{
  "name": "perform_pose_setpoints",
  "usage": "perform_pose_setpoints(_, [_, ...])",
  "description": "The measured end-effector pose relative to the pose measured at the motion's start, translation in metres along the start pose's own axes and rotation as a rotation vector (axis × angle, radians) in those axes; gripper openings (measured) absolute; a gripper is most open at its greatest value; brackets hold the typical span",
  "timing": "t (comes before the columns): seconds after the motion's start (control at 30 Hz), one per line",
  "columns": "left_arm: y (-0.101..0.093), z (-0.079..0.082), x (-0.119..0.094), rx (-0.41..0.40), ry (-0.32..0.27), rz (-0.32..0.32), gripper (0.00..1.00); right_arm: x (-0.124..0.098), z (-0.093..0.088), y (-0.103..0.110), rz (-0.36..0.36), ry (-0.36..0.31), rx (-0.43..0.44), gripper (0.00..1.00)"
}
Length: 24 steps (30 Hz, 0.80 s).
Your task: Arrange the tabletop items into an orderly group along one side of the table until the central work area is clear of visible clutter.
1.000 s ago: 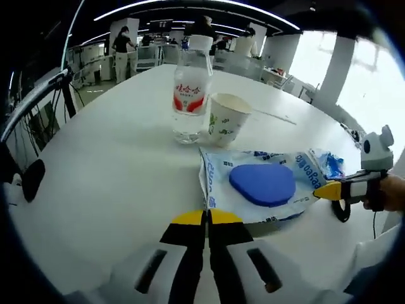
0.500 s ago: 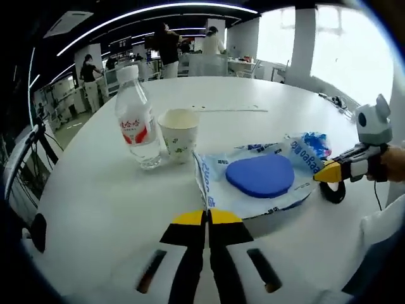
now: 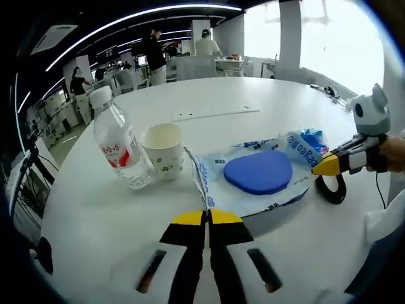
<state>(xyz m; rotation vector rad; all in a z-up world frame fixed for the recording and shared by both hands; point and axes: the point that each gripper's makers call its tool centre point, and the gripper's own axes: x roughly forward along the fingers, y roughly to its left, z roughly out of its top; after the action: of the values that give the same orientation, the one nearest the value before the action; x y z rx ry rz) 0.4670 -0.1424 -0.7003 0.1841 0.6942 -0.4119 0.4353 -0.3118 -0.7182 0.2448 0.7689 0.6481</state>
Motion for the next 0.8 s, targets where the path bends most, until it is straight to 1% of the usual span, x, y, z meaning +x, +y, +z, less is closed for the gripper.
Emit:
perform_pose_setpoints(0.17, [-0.002,0.009,0.009,0.024,0.007,-0.012,0.0,0.0,0.007,-0.009,-0.02,-0.012,0.004,0.0])
perform_pose_setpoints(0.3, [-0.003,0.015,0.017,0.084,0.023,-0.019,0.0,0.003,0.012,-0.017,-0.031,-0.014,0.009,0.0])
perform_pose_setpoints(0.57, [-0.002,0.02,0.032,0.087,0.048,-0.023,0.0,0.01,0.022,-0.031,-0.053,-0.009,0.031,0.0])
perform_pose_setpoints(0.63, [-0.001,0.022,0.036,0.095,0.056,-0.018,0.0,0.012,0.025,-0.034,-0.063,-0.012,0.053,0.0])
perform_pose_setpoints(0.7, [0.0,0.025,0.041,0.119,0.062,-0.01,0.0,0.015,0.025,-0.036,-0.068,-0.011,0.049,0.0])
perform_pose_setpoints(0.8, [0.002,0.025,0.048,0.13,0.078,-0.009,0.0,0.018,0.023,-0.039,-0.075,-0.005,0.061,0.0])
